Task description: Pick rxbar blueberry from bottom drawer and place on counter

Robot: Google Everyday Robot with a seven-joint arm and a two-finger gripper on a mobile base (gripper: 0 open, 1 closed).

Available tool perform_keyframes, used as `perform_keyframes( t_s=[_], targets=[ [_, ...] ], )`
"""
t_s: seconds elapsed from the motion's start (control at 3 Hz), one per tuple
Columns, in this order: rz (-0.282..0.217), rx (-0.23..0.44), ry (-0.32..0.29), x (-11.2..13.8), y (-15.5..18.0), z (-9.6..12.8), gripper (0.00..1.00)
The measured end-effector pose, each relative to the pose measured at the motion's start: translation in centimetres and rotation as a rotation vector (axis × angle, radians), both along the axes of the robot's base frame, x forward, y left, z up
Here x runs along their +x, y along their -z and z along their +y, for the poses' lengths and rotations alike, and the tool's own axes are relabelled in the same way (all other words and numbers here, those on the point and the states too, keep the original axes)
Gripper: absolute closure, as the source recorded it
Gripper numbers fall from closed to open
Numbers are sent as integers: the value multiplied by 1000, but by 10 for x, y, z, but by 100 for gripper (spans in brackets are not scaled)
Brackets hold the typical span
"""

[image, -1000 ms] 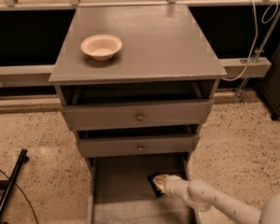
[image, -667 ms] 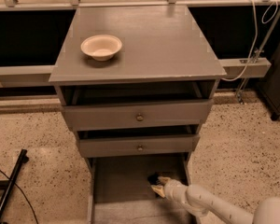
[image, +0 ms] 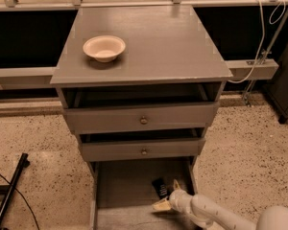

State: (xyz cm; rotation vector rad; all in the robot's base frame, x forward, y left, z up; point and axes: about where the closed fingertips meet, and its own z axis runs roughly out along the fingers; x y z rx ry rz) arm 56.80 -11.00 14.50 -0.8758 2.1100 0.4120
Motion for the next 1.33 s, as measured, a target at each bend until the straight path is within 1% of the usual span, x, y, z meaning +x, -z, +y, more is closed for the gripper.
perform_keyframes(
  t_s=[0.33, 0.67, 1.0, 1.33],
  targets=[
    [51, 21, 21, -3, 27, -5, 18],
    [63, 38, 30, -3, 34, -7, 42],
    [61, 51, 30, -3, 33, -7, 65],
    [49, 96, 15, -1, 31, -3, 88]
  ],
)
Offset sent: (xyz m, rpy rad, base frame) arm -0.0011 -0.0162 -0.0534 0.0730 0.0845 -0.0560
